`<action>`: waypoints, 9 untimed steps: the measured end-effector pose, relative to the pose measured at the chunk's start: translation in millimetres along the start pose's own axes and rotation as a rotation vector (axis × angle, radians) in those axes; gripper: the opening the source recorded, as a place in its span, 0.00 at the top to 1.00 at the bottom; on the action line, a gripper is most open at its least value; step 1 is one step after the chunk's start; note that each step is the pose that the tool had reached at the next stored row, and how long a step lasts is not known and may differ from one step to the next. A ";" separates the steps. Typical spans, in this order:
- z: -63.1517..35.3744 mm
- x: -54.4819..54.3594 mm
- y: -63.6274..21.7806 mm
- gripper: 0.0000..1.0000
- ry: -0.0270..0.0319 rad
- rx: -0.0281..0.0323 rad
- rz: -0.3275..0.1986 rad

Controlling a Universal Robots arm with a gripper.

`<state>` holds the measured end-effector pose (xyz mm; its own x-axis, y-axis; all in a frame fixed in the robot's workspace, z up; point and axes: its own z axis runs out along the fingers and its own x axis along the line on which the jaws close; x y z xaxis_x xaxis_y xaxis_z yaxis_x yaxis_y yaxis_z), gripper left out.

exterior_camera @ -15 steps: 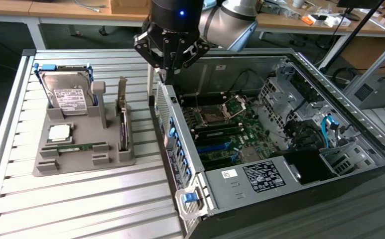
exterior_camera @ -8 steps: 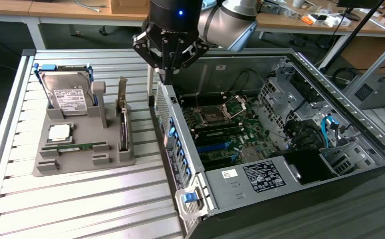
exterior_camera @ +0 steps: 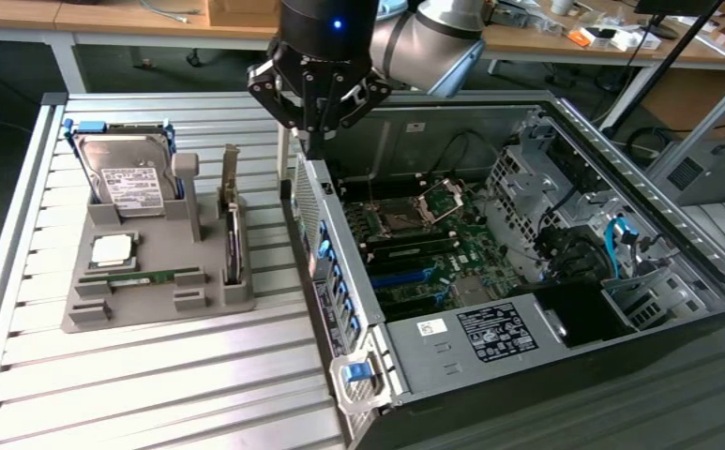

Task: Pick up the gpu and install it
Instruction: 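Reach for the gpu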

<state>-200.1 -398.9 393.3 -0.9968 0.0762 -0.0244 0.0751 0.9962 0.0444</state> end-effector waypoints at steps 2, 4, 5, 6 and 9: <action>0.0 0.3 0.0 0.90 -0.0001 -0.0001 0.000; 0.0 0.6 0.0 0.90 0.0000 0.0000 0.000; 0.0 0.9 -0.1 0.90 0.0000 0.0000 0.000; -0.1 1.2 -0.1 0.90 0.0000 0.0000 0.000; -0.1 2.5 -0.2 0.90 0.0000 0.0000 0.000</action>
<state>-202.6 -398.9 393.3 -0.9968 0.0763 -0.0244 0.0751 0.9962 0.0443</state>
